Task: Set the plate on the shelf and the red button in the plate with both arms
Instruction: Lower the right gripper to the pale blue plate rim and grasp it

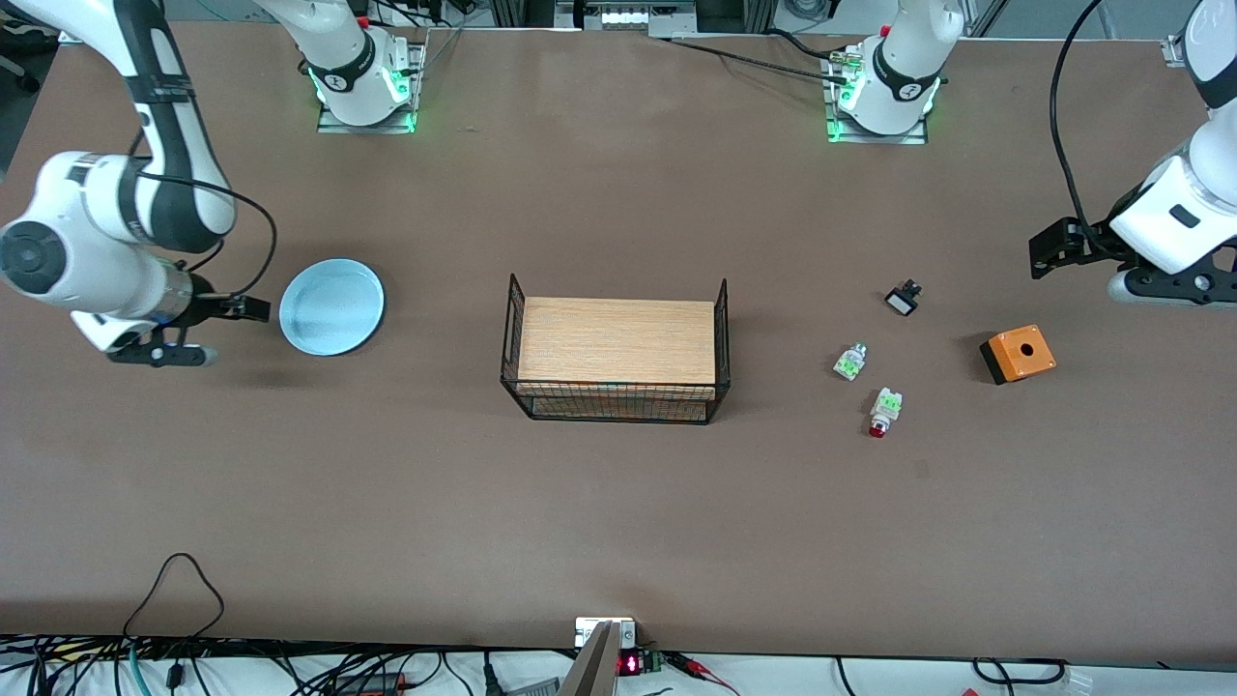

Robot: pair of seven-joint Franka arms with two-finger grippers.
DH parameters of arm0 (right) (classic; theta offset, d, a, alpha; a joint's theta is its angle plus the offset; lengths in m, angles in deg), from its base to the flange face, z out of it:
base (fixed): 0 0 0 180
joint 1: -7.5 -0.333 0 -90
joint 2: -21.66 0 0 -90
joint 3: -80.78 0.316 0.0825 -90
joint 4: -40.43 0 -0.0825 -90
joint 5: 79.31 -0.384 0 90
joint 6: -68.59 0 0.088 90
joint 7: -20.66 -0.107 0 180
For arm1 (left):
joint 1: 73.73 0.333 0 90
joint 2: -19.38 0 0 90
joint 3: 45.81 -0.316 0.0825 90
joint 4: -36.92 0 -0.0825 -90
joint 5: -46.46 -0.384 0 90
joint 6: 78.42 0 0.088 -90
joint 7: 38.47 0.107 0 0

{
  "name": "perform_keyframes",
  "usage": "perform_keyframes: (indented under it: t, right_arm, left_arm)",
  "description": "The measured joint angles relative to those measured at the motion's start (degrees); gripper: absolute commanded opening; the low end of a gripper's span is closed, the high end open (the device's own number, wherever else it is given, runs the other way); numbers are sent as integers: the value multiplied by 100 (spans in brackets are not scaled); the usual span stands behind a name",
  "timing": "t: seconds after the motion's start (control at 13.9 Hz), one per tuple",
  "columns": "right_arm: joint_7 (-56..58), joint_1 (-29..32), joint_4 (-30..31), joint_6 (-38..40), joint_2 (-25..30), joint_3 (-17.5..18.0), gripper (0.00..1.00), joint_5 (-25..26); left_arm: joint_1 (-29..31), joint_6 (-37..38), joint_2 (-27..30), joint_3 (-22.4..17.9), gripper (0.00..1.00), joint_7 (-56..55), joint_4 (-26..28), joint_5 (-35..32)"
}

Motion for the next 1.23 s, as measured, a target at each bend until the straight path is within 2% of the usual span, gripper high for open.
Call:
perform_keyframes:
  t: [0.43,0.79,0.94,1.08,1.15,1.23]
  right_arm:
    - [153,226,946,-1216,-2,-4,100,7]
    - [157,238,1182,-1586,-211,-2,99,9]
    - [157,249,1222,-1801,-398,-2,94,9]
    - [158,251,1224,-1906,-553,-2,82,9]
    - [159,251,1224,-1931,-596,-2,71,9]
    - [159,252,1224,-1940,-624,-2,48,9]
  left_arm:
    - [16,17,-8,2,100,0,-127,23]
    - [18,21,-27,2,100,0,-135,23]
    - [19,21,-39,2,100,0,-141,23]
    - [25,21,-52,1,100,0,-152,23]
    - [34,21,-59,0,100,0,-157,23]
    - [45,21,-66,-2,100,0,-163,23]
